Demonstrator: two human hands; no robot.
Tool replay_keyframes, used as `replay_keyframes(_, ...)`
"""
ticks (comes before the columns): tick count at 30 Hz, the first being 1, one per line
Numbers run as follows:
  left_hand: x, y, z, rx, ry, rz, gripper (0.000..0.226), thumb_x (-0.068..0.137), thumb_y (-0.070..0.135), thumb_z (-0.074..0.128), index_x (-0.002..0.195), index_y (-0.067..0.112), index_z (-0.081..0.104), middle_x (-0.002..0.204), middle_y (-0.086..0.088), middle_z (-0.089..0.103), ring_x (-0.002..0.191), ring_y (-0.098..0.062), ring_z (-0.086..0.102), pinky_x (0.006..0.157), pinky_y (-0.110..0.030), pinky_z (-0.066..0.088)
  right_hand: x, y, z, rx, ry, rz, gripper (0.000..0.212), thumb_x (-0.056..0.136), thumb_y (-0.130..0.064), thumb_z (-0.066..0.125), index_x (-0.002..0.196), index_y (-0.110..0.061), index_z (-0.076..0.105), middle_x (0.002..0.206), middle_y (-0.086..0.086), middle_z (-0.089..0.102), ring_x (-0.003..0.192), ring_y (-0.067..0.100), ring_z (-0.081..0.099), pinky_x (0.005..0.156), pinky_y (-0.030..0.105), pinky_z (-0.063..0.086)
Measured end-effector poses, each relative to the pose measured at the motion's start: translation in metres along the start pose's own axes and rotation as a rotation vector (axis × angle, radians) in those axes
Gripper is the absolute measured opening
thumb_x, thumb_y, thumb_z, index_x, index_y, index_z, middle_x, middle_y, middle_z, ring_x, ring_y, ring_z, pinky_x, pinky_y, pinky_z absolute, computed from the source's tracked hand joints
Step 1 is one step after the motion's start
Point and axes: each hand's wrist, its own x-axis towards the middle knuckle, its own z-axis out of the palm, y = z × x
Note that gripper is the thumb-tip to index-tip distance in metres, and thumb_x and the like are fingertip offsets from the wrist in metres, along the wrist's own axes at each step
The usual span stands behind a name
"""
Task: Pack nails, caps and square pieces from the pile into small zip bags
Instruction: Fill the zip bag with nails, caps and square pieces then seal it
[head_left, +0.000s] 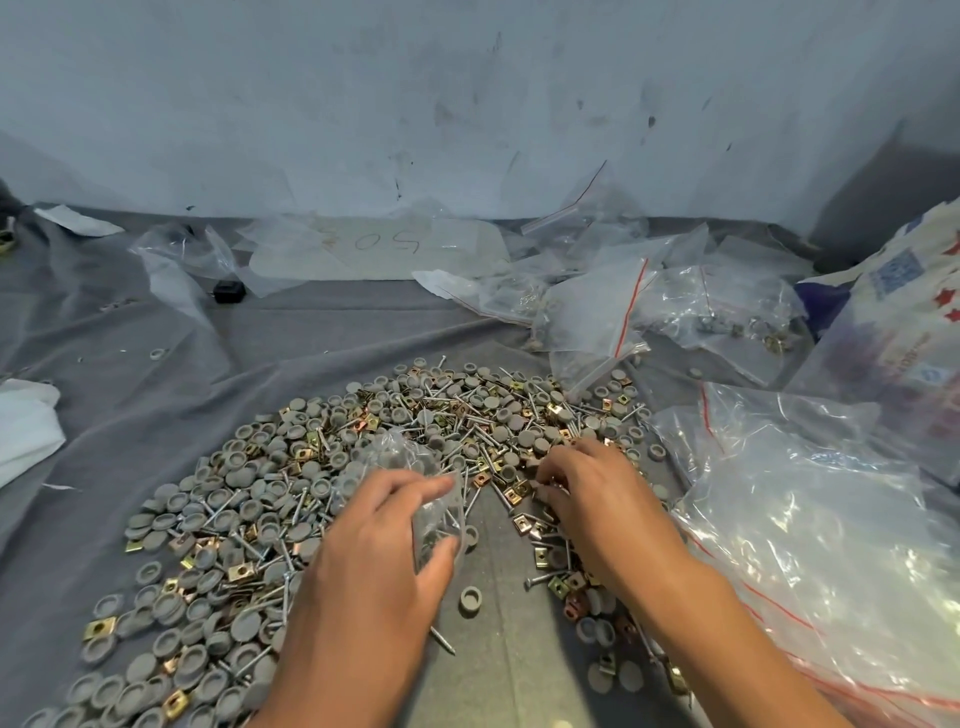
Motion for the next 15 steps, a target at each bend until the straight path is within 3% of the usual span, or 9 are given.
replay_keyframes(7, 0.0, -0.001, 0.002, 0.0, -0.013, 0.004, 0.053, 0.075, 0.042, 0.067, 0.127, 0.045, 0.054, 0.109, 0.036, 0.04, 0.091, 0.026, 0.038, 0.074, 0.001, 0.024, 0.0, 0.008, -0.004, 0.075, 0.071, 0.024, 0.018, 0.1, -0.021, 0.06, 0.113, -0.029, 0.069, 0.109, -0.009, 0.066, 0.098, 0.01, 0.062, 0.085, 0.027, 0.054)
replay_keyframes(9, 0.0, -0.002, 0.002, -0.006, -0.019, 0.004, 0.053, 0.076, 0.042, 0.067, 0.127, 0.046, 0.054, 0.108, 0.037, 0.039, 0.09, 0.027, 0.039, 0.07, 0.003, 0.024, 0.002, 0.01, -0.009, 0.22, 0.119, 0.025, 0.015, 0.098, -0.019, 0.064, 0.108, -0.027, 0.072, 0.101, -0.014, 0.066, 0.089, -0.001, 0.06, 0.079, 0.011, 0.048)
replay_keyframes(11, 0.0, -0.002, 0.003, -0.006, -0.022, 0.005, 0.053, 0.076, 0.045, 0.065, 0.127, 0.049, 0.051, 0.105, 0.04, 0.035, 0.089, 0.029, 0.039, 0.065, 0.005, 0.024, 0.002, 0.009, -0.015, 0.407, 0.145, 0.035, 0.016, 0.097, -0.018, 0.066, 0.106, -0.029, 0.073, 0.093, -0.021, 0.065, 0.083, -0.007, 0.062, 0.074, 0.003, 0.045)
replay_keyframes(15, 0.0, -0.003, 0.003, -0.015, -0.03, -0.002, 0.053, 0.076, 0.045, 0.064, 0.128, 0.047, 0.054, 0.108, 0.038, 0.038, 0.09, 0.028, 0.039, 0.068, 0.003, 0.024, 0.005, 0.005, -0.021, 0.762, -0.005, 0.148, 0.017, 0.101, -0.021, 0.058, 0.103, -0.029, 0.073, 0.081, -0.019, 0.069, 0.074, -0.008, 0.064, 0.062, 0.008, 0.046)
